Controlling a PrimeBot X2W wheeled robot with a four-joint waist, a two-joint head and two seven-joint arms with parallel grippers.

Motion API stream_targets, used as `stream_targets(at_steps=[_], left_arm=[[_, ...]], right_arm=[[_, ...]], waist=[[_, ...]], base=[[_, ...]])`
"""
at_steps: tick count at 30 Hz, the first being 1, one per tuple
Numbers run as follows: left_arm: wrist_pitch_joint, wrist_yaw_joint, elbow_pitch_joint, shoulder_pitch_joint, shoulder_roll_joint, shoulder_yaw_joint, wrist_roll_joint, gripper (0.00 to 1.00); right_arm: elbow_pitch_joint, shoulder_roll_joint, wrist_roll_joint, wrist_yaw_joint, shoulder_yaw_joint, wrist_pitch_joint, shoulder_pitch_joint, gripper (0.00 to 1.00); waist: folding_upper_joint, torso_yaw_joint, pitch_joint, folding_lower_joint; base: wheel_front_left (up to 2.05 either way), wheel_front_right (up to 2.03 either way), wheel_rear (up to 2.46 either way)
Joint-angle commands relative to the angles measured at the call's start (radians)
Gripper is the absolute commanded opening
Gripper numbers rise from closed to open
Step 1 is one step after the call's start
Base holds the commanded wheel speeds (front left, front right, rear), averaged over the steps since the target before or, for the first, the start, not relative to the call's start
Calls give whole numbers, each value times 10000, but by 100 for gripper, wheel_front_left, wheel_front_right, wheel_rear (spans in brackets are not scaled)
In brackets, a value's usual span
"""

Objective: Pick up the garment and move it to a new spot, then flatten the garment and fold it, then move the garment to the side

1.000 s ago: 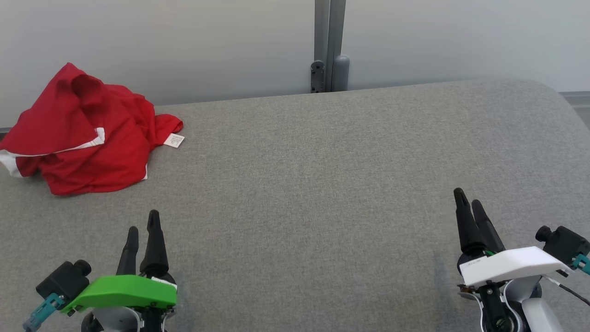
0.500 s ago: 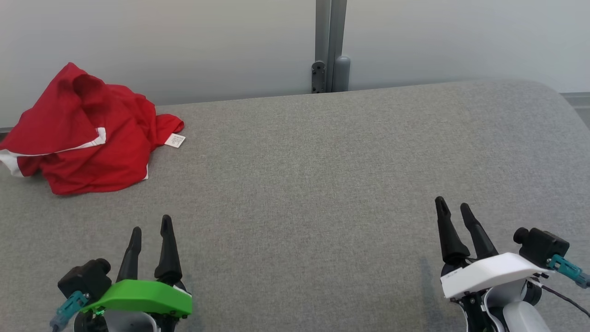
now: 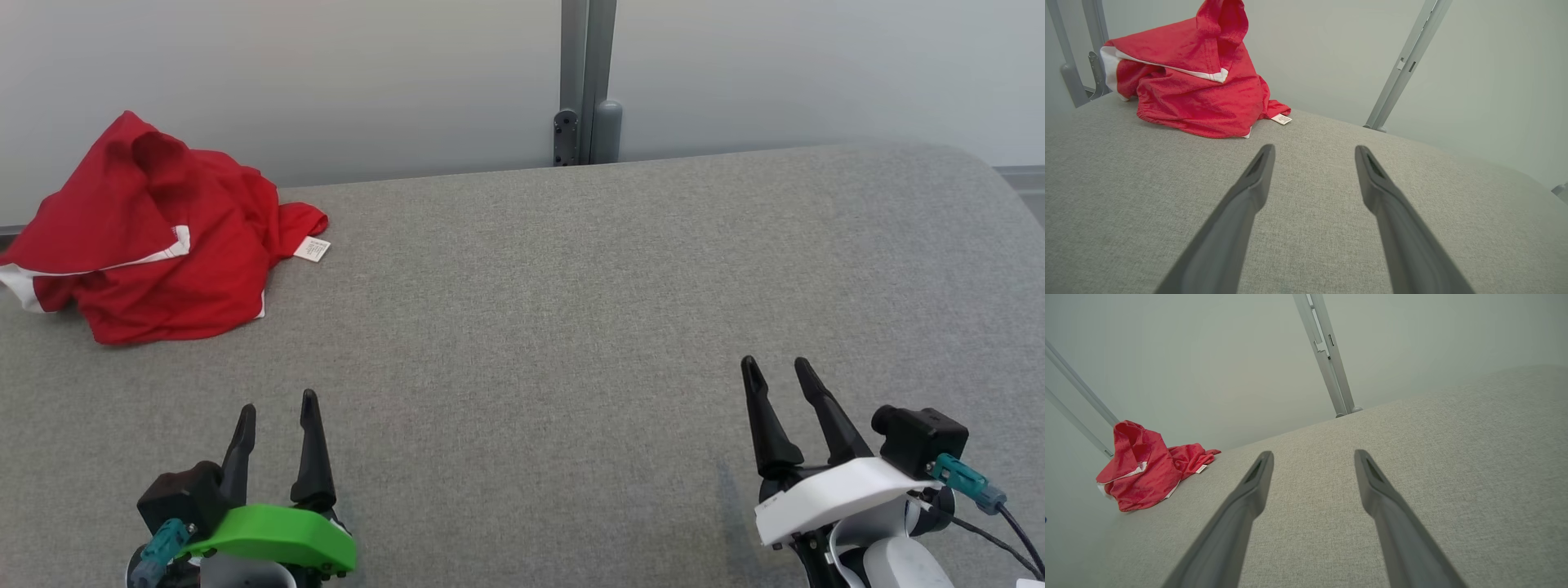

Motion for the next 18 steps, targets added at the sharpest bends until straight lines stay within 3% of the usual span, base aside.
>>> stream_targets(at_steps=[1,18], left_arm=[[-99,94,-45,48,108,-25,259,100],[-500,243,6,232,102,-120,1575,100]], right_arm=[[-59,-60,-287,23,57,-116,-47,100],[-36,-74,-2218,24,159,-517,-161,100]], waist=[[0,2,1,0],[0,34,-3,0]], base=[[0,0,0],[0,0,0]])
